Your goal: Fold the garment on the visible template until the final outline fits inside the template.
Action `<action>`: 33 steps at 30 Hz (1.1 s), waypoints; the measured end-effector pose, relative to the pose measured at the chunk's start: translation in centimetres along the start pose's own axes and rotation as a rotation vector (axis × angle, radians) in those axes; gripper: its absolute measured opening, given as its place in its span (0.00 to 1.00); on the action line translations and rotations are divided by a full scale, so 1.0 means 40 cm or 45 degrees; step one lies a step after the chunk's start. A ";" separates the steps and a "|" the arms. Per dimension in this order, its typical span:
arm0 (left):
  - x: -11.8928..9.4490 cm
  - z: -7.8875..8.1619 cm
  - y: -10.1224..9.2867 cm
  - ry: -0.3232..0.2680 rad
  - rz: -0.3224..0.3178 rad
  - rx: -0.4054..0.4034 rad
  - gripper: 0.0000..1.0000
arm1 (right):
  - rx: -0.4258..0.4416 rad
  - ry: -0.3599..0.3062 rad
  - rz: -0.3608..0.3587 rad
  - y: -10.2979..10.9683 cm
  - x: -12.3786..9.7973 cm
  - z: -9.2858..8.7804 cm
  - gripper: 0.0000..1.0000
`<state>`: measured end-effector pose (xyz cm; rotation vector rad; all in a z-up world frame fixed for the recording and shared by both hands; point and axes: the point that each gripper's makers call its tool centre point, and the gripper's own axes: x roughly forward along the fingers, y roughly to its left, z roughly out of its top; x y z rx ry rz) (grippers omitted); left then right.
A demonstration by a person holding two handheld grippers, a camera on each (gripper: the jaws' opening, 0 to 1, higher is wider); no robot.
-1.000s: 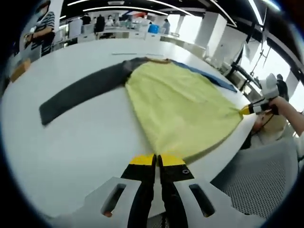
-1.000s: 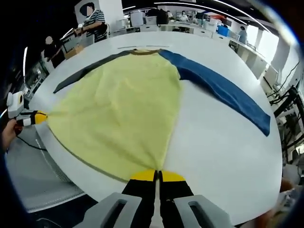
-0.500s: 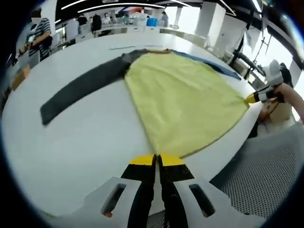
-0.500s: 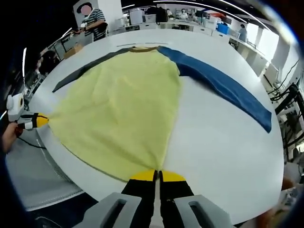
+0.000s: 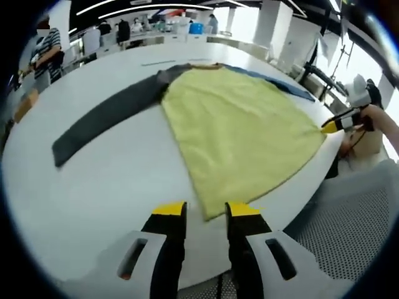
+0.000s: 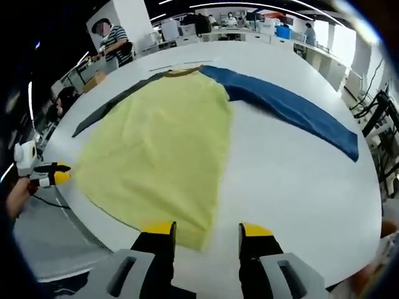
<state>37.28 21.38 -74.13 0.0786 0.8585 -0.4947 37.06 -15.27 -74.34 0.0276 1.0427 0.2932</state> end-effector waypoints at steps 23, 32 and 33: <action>-0.035 0.116 -0.021 -0.290 -0.107 0.007 0.85 | 0.037 -0.468 0.012 -0.175 -0.092 0.235 0.92; -0.035 0.143 -0.042 -0.327 -0.140 0.060 0.99 | 0.037 -0.511 -0.101 -0.296 -0.111 0.257 0.94; -0.033 0.138 -0.042 -0.311 -0.141 0.064 0.99 | 0.033 -0.504 -0.109 -0.307 -0.111 0.257 0.94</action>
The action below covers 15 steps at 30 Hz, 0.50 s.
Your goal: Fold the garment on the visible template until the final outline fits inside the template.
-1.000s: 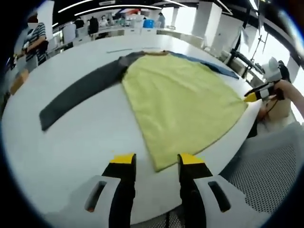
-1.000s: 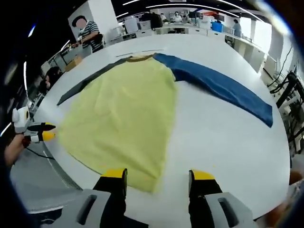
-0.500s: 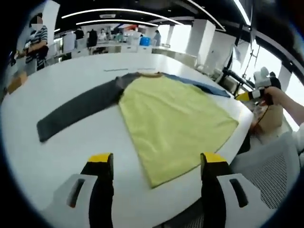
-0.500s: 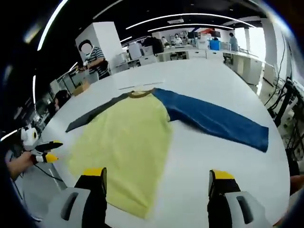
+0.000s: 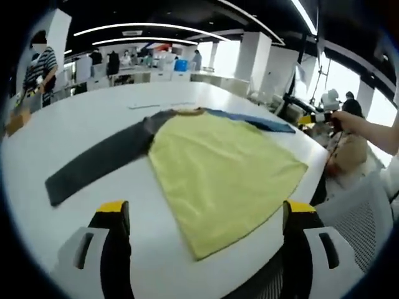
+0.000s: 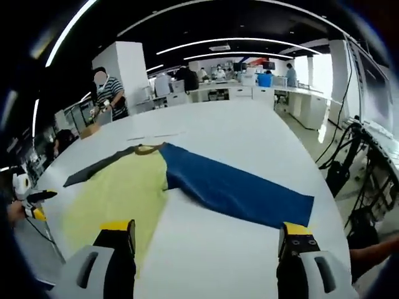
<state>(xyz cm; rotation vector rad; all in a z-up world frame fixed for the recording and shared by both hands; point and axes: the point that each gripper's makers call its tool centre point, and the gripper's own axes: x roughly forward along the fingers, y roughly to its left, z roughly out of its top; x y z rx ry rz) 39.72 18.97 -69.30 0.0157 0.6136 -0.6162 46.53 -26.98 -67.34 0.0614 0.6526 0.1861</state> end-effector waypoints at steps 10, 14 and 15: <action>0.005 0.002 -0.006 -0.003 -0.009 -0.001 0.99 | -0.028 0.007 -0.120 -0.106 0.032 0.005 0.91; 0.007 0.004 -0.007 0.000 -0.011 0.003 0.99 | 0.013 0.015 -0.179 -0.141 0.044 0.000 0.87; 0.006 0.005 -0.009 0.003 -0.012 0.001 0.99 | 0.028 0.017 -0.196 -0.152 0.048 -0.002 0.85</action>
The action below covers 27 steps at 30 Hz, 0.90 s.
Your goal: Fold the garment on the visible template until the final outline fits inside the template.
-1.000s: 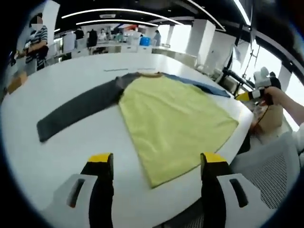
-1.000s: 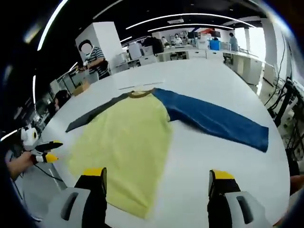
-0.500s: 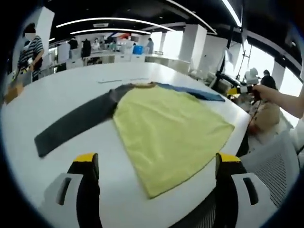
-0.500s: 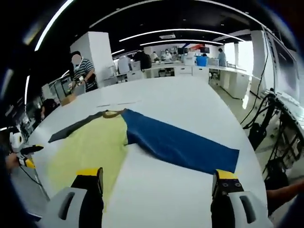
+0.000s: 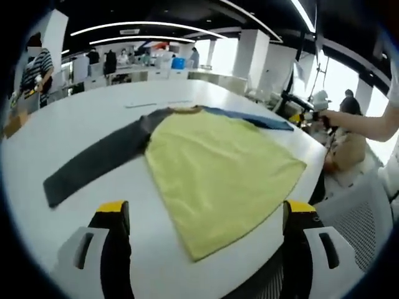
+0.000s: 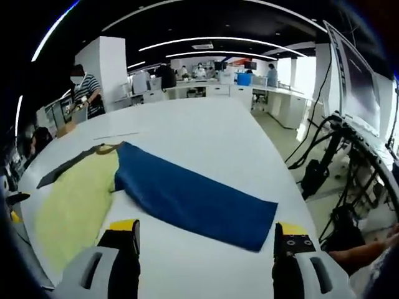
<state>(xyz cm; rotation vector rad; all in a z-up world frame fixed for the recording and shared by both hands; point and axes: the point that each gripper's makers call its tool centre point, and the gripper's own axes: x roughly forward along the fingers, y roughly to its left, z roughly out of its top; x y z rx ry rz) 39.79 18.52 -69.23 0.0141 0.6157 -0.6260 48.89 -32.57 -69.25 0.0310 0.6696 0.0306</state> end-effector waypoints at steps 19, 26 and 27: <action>-0.004 0.065 -0.024 -0.106 -0.004 -0.004 0.97 | 0.135 0.063 -0.221 -0.129 0.063 -0.067 0.43; -0.007 0.062 -0.029 -0.092 0.033 0.022 0.93 | 0.199 0.070 -0.269 -0.144 0.061 -0.089 0.33; -0.008 0.064 -0.029 -0.096 0.036 0.028 0.93 | 0.195 0.077 -0.283 -0.150 0.059 -0.090 0.31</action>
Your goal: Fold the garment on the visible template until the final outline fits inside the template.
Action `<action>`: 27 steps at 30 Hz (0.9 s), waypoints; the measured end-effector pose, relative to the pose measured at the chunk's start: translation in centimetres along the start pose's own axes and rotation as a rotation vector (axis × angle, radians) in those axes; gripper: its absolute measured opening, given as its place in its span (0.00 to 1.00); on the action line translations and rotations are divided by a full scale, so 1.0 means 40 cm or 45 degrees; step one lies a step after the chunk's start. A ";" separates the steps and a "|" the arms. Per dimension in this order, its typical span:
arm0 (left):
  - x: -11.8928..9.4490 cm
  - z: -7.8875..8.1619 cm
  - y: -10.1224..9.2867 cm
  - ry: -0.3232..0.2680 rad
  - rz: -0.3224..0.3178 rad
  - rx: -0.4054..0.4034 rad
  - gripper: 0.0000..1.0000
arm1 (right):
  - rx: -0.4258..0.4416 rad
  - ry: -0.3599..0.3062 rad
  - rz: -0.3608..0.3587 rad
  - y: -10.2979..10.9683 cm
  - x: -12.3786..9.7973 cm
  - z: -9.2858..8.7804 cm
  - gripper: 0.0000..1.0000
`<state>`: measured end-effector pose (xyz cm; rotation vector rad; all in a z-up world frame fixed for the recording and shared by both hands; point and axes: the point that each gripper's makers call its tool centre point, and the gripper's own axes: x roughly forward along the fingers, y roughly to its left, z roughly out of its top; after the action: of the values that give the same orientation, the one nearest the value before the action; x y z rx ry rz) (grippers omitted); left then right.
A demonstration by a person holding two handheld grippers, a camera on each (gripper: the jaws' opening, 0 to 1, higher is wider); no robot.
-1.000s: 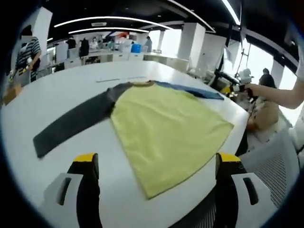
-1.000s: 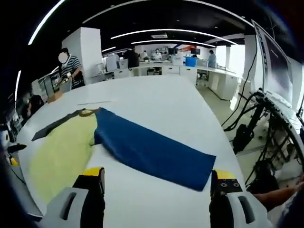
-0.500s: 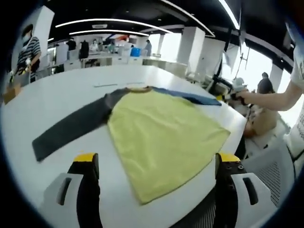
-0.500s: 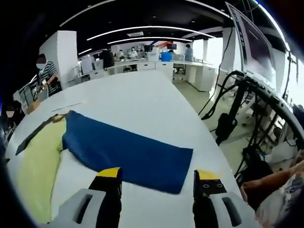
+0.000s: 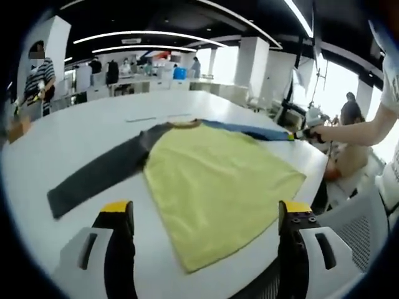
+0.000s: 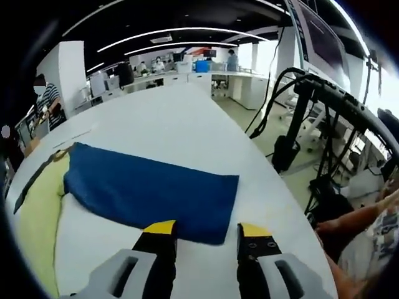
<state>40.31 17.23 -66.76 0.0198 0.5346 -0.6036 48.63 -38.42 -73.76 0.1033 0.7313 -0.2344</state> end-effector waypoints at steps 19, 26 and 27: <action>-0.012 -0.020 0.004 0.065 0.019 0.068 0.88 | 0.086 0.066 -0.116 -0.023 -0.018 -0.016 0.11; -0.022 -0.023 0.009 0.065 0.031 0.043 0.87 | 0.111 0.068 -0.136 -0.024 -0.004 -0.014 0.04; -0.024 -0.024 0.009 0.065 0.031 0.040 0.87 | 0.123 0.066 -0.136 -0.022 -0.005 -0.016 0.03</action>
<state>39.40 18.19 -67.19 0.0719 0.5737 -0.5886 47.85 -39.15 -74.10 0.1629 0.7781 -0.3704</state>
